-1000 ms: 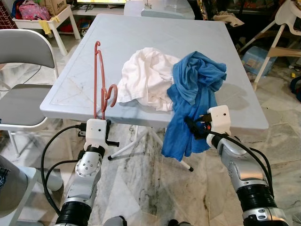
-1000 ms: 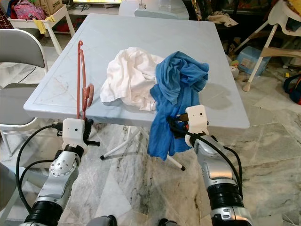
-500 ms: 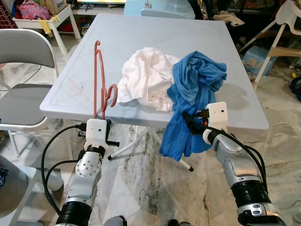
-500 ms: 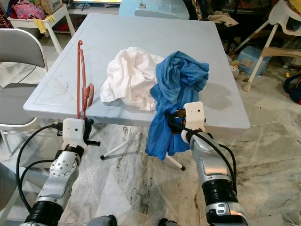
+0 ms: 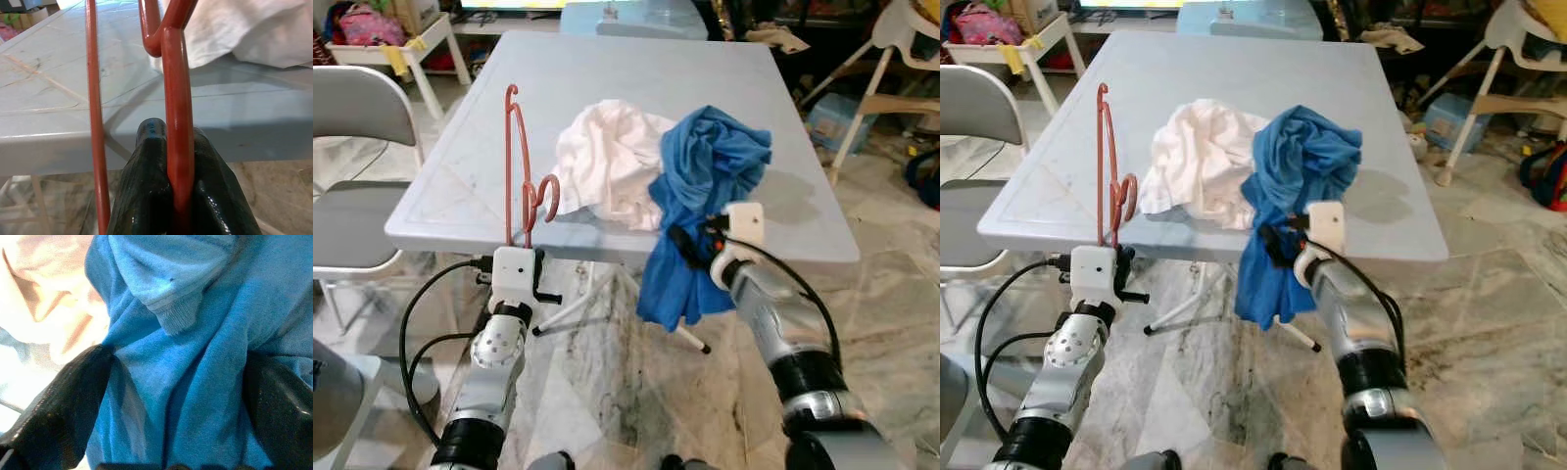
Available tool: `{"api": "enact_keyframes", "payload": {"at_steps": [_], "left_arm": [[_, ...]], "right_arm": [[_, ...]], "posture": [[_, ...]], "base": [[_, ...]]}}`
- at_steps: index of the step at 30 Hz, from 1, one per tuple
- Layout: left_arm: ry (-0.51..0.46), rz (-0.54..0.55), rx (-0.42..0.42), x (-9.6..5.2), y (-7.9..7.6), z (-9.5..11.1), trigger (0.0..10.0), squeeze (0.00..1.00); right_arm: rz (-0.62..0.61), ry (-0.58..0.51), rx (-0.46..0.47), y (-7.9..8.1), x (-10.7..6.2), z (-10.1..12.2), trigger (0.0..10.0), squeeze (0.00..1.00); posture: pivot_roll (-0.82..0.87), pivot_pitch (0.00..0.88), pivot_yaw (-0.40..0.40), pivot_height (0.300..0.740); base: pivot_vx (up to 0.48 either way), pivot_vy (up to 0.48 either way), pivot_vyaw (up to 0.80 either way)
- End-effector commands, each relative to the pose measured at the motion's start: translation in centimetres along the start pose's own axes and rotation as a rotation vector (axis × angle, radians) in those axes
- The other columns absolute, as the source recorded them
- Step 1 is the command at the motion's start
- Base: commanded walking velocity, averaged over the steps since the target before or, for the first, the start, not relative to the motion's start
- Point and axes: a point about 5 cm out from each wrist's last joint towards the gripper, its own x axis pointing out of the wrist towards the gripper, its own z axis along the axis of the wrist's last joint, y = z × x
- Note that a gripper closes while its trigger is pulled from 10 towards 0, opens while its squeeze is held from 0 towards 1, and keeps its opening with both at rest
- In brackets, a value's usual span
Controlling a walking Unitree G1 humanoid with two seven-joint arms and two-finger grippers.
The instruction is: Hang hanger
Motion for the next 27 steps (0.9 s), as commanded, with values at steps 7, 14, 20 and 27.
{"api": "enact_keyframes", "payload": {"at_steps": [7,14,20,27], "left_arm": [[0.006,-0.004,0.005,-0.1,-0.1,-0.2,10.0,0.00],[0.004,0.005,0.008,-0.2,0.0,-0.2,10.0,0.00],[0.003,0.004,0.010,-0.3,0.0,-0.1,10.0,0.00],[0.003,0.005,0.009,-0.3,-0.1,-0.1,10.0,0.00]], "right_arm": [[0.073,-0.061,0.126,2.3,2.1,2.5,0.0,0.00],[0.059,-0.251,0.347,2.2,2.8,7.0,0.0,0.00],[0.028,-0.487,0.521,0.2,2.0,11.6,0.0,0.00],[0.010,-0.568,0.483,-1.2,1.3,12.7,1.6,0.00]], "posture": [[0.13,0.121,-0.001,0.740],[0.14,0.122,0.001,0.740],[0.13,0.124,0.002,0.740],[0.13,0.126,0.000,0.740]], "base": [[0.000,0.000,0.00],[0.000,0.000,0.00],[0.000,0.000,0.00],[0.000,0.000,0.00]]}}
